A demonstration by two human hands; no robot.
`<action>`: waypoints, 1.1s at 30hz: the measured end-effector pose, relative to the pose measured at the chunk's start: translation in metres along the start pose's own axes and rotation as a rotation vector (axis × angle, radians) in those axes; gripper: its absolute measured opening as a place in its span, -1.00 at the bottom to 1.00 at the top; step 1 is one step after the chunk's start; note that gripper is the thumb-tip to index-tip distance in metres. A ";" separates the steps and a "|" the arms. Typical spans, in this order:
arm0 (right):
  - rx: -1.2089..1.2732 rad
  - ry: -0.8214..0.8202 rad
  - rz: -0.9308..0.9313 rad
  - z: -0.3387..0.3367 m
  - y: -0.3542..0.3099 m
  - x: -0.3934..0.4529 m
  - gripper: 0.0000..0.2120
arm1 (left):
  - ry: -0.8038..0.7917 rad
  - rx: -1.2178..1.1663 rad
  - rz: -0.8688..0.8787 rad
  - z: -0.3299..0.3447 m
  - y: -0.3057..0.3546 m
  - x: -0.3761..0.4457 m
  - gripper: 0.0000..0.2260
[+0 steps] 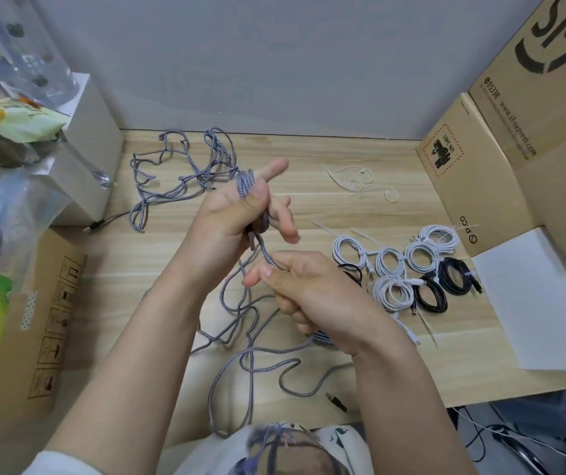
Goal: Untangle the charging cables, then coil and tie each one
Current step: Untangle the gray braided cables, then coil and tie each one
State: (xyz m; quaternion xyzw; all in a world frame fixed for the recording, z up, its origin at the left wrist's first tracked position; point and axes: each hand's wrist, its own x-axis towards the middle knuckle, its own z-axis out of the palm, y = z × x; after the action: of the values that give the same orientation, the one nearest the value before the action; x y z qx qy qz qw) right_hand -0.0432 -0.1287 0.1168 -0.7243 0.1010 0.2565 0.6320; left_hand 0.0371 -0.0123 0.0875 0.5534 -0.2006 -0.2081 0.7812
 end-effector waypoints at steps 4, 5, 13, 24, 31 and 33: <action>0.016 0.047 -0.038 0.002 -0.003 -0.002 -0.74 | -0.093 0.229 -0.065 0.000 -0.003 -0.002 -0.66; 0.032 0.067 -0.049 0.001 -0.004 -0.003 -0.73 | -0.100 0.271 -0.074 0.002 -0.003 -0.003 -0.68; 0.563 0.023 -0.144 -0.016 -0.011 -0.017 -0.73 | -0.104 0.379 -0.144 0.009 0.006 -0.006 -0.52; 0.699 0.123 -0.282 -0.031 0.002 -0.001 -0.73 | -0.720 -0.524 -0.199 -0.002 0.020 -0.016 -0.74; 0.488 0.018 -0.157 -0.017 0.007 0.003 -0.67 | -0.346 -1.073 -0.069 0.005 0.039 -0.007 -0.79; 0.388 0.019 -0.123 -0.011 0.007 0.003 -0.66 | -0.184 -1.068 -0.063 0.003 0.041 -0.003 -0.76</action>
State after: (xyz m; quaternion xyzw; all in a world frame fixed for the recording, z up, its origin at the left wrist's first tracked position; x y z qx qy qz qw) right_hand -0.0416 -0.1401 0.1098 -0.5959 0.1098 0.1863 0.7734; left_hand 0.0374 -0.0013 0.1269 0.0646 -0.1176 -0.3518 0.9264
